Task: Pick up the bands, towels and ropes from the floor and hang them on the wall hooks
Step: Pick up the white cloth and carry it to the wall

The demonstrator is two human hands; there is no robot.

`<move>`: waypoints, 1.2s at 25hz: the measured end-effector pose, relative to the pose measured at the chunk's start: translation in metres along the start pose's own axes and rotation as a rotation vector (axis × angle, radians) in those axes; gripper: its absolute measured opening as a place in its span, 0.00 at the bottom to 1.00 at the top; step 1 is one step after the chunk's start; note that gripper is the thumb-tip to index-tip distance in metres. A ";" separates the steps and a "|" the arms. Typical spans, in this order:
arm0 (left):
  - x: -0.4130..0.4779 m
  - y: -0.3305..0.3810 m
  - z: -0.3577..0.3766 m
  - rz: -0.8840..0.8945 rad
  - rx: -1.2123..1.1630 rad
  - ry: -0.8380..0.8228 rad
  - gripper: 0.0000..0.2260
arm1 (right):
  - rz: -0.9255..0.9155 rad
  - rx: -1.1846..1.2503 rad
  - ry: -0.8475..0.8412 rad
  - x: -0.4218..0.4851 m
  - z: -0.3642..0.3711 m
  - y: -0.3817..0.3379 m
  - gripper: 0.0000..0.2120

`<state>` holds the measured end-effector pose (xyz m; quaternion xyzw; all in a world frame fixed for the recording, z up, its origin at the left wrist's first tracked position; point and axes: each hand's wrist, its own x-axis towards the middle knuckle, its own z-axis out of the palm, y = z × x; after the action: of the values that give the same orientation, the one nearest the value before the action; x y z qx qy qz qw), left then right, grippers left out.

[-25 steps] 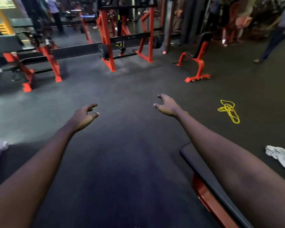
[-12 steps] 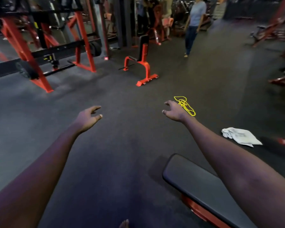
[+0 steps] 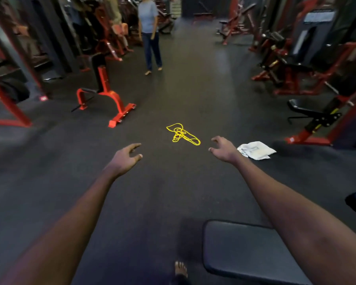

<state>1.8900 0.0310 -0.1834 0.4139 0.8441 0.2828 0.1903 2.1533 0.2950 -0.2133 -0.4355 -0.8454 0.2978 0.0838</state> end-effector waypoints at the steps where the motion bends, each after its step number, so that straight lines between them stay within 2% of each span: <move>1: 0.038 0.006 0.008 0.033 0.012 -0.022 0.22 | 0.040 0.012 0.025 0.025 -0.003 0.014 0.25; 8: 0.251 0.063 0.055 0.173 0.062 -0.209 0.22 | 0.300 0.090 0.094 0.141 -0.037 0.099 0.26; 13: 0.393 0.118 0.107 0.281 0.060 -0.321 0.21 | 0.465 0.128 0.191 0.206 -0.078 0.151 0.18; 23: 0.667 0.245 0.240 0.534 0.126 -0.564 0.22 | 0.737 0.168 0.281 0.353 -0.132 0.248 0.24; 30: 0.815 0.337 0.367 0.574 0.180 -0.756 0.22 | 0.859 0.259 0.318 0.464 -0.162 0.355 0.28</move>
<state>1.8161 0.9729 -0.3223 0.7187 0.5885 0.0795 0.3616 2.1802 0.8867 -0.3419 -0.7718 -0.5213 0.3381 0.1352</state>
